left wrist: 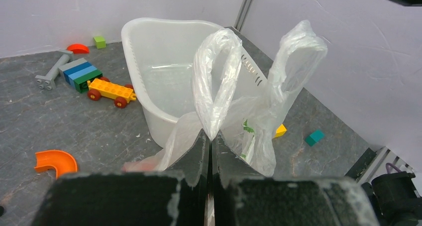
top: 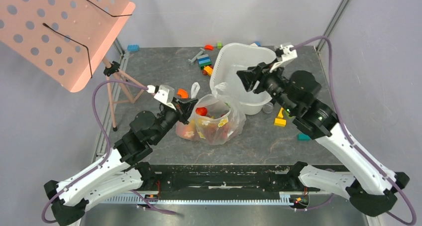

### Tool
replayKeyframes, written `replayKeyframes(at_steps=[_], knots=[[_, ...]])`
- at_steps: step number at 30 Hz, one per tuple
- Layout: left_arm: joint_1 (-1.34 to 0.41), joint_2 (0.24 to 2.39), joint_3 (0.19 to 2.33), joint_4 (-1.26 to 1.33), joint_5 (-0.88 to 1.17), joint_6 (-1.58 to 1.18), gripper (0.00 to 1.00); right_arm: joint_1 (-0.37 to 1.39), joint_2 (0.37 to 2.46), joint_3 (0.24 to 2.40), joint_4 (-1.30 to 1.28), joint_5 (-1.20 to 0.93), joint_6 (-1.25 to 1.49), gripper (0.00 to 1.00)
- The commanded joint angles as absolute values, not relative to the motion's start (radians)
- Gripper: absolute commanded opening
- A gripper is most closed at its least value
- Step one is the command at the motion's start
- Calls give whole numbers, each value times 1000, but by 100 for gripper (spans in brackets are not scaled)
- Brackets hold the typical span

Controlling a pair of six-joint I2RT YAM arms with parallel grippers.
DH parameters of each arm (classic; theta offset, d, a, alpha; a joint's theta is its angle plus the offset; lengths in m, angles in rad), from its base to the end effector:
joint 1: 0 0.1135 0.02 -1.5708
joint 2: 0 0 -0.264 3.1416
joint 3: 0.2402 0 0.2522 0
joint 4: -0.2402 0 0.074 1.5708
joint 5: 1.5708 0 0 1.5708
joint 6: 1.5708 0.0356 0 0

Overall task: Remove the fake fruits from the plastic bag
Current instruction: Untie the plastic bag at the center of the board, then adjust the plastic bag at the center of the board.

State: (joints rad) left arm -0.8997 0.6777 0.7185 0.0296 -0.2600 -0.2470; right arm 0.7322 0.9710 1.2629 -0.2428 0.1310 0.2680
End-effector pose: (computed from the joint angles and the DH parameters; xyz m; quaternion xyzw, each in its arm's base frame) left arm 0.1096 -0.1234 0.3566 0.1269 0.6707 -0.3192 0.6573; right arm 0.1500 0.1286 0.4647 -0.1121 0.6805 0.3069 0.6558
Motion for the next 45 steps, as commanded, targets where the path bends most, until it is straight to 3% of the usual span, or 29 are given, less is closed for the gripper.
replayKeyframes(at_steps=[1,5,14,27,45], knots=[[-897,688,733,94,-268,-294,2,828,1046,1372,-241,251,417,50],[-897,692,732,103,-286,-301,2,984,1148,1467,-244,444,471,49],[-897,677,726,113,-296,-299,2,1112,1322,1546,-176,543,593,37],[-897,630,672,146,-316,-328,2,1148,1350,1331,-8,787,1023,0],[-897,554,617,140,-296,-334,2,1114,1179,1065,-270,1082,992,0]])
